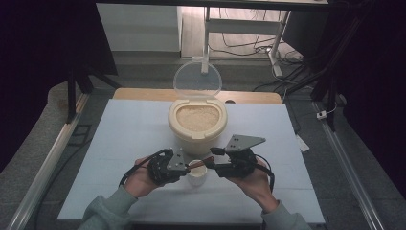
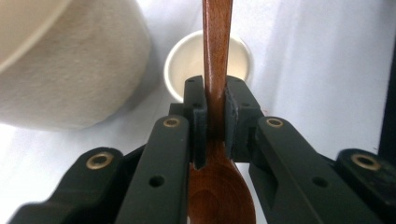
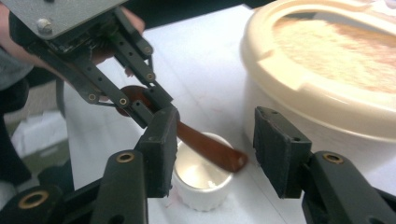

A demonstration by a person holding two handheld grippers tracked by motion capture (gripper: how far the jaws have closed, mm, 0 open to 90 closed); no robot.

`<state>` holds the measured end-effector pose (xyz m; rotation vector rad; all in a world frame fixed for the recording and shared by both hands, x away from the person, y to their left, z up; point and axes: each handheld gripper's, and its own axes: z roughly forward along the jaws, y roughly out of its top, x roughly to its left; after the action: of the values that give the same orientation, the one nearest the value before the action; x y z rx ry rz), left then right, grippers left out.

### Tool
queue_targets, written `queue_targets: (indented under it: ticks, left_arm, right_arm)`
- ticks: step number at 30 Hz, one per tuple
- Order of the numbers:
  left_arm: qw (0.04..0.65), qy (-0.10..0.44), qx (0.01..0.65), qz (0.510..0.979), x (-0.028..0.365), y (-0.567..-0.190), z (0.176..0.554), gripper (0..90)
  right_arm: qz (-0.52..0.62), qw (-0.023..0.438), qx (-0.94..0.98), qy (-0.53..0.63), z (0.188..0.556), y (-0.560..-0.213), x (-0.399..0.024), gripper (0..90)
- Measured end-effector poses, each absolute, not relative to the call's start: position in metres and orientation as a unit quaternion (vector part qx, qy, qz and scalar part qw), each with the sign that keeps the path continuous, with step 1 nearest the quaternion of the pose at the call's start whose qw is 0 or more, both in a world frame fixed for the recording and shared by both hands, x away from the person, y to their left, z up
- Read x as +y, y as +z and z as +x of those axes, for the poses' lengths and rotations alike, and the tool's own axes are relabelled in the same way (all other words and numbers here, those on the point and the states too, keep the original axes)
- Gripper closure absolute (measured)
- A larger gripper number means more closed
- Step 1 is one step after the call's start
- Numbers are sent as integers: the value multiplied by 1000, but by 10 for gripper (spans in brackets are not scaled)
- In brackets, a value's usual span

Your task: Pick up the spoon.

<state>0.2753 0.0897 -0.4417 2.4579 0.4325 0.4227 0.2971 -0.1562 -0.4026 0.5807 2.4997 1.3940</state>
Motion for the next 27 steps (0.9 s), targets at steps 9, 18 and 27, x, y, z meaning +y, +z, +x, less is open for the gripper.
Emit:
queue_targets:
  ticks: [9,18,27]
  left_arm:
    - [313,180,180,915,91,-441,275,799]
    - [331,195,185,905,90,-438,272,798]
    - [346,207,184,897,84,-437,269,798]
  right_arm:
    - [259,134,822,490,292,-414,-176,416]
    - [278,121,813,497,289,-428,-174,387]
    - [284,117,795,524,289,-430,-163,390]
